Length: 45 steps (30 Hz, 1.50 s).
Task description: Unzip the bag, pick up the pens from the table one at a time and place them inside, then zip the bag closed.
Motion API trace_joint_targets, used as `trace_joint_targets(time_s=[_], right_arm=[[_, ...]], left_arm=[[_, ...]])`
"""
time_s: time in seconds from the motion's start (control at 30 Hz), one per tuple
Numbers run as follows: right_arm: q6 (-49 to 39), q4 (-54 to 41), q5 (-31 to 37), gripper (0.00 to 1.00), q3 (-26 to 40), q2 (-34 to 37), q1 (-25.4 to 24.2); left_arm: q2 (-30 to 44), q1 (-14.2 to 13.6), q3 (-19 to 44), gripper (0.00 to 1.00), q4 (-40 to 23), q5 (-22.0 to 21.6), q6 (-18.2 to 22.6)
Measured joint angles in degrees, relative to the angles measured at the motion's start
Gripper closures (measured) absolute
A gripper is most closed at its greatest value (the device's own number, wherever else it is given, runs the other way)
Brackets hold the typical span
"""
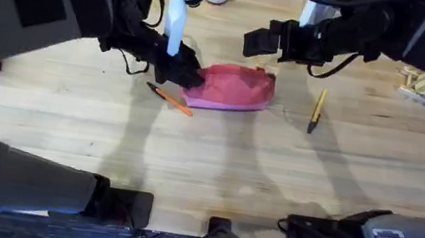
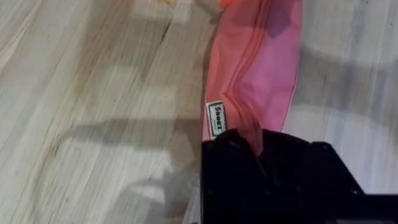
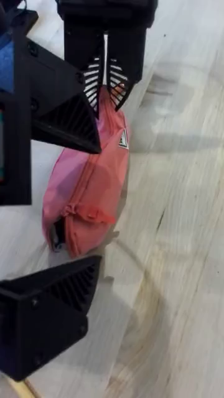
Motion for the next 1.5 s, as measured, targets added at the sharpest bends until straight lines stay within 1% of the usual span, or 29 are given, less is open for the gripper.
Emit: trace_joint_targets(time_s=[0.47, 0.83, 1.27, 1.4, 1.5], right_arm=[[0.0, -1.1, 0.0, 0.004, 0.0, 0.6, 0.0], [-0.2, -1.3, 0.2, 0.004, 0.0, 4.8, 0.0], [-0.2, -1.3, 0.1, 0.005, 0.0, 5.0, 0.0], [-0.2, -1.2, -0.1, 0.032, 0.1, 5.9, 0.0], [-0.2, -1.1, -0.2, 0.092, 0.1, 6.3, 0.0]], left_arm=[[0.0, 0.0, 0.0, 0.958, 0.0, 0.0, 0.0], [0.0, 0.0, 0.0, 0.958, 0.0, 0.0, 0.0], [0.0, 0.0, 0.0, 0.958, 0.0, 0.0, 0.0], [0.0, 0.0, 0.0, 0.958, 0.0, 0.0, 0.0], [0.0, 0.0, 0.0, 0.958, 0.0, 0.0, 0.0]])
